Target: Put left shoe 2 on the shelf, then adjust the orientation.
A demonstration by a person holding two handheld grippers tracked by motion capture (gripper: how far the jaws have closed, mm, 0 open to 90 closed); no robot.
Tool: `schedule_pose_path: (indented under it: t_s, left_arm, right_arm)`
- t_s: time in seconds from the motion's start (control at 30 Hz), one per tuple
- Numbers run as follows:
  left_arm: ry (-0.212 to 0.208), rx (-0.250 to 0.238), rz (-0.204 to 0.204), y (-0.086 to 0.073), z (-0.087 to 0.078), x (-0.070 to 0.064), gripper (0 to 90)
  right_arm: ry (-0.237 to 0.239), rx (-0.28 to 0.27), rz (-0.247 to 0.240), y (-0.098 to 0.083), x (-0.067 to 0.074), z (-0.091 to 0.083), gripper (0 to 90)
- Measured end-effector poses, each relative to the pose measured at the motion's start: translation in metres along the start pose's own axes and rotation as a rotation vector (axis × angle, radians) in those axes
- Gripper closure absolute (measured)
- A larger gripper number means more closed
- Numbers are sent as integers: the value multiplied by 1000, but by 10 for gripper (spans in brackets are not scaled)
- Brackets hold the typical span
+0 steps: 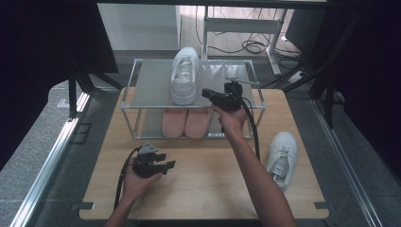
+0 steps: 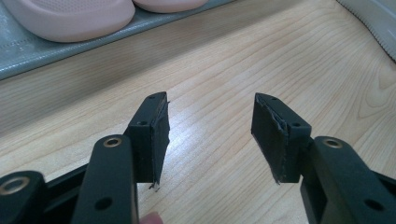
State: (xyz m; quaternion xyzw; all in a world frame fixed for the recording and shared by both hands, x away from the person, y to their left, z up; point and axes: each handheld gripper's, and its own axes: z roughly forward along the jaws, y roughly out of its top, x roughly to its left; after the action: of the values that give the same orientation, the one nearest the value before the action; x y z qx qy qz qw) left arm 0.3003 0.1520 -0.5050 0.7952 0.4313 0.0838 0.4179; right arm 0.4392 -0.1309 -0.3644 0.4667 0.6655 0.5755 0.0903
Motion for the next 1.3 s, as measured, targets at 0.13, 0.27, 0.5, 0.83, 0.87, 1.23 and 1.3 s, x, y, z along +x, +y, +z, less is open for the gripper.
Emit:
schedule_pose_path:
  t_s: [0.13, 0.27, 0.5, 0.83, 0.87, 1.23, 1.3]
  left_arm:
    - [-2, 2, 1, 0, 1, -1, 470]
    - [-1, -3, 1, 0, -1, -1, 471]
    - [4, -1, 1, -1, -4, -1, 469]
    - [5, -8, -12, -1, -4, 1, 469]
    - [5, -9, -12, -1, -3, 1, 469]
    - [-1, -8, -5, 0, -3, 0, 469]
    - [-1, -7, -4, 0, -3, 0, 468]
  right_arm:
    - [1, -1, -39, -5, 2, -14, 763]
    - [-1, 7, -76, -11, 4, -27, 732]
    - [3, 26, -88, -25, 1, -42, 688]
    - [21, 30, -83, -44, -6, -58, 666]
    - [21, 29, -81, -47, -7, -60, 666]
    - [1, 31, -85, -70, -13, -82, 674]
    - [-7, 36, -95, -74, -13, -85, 674]
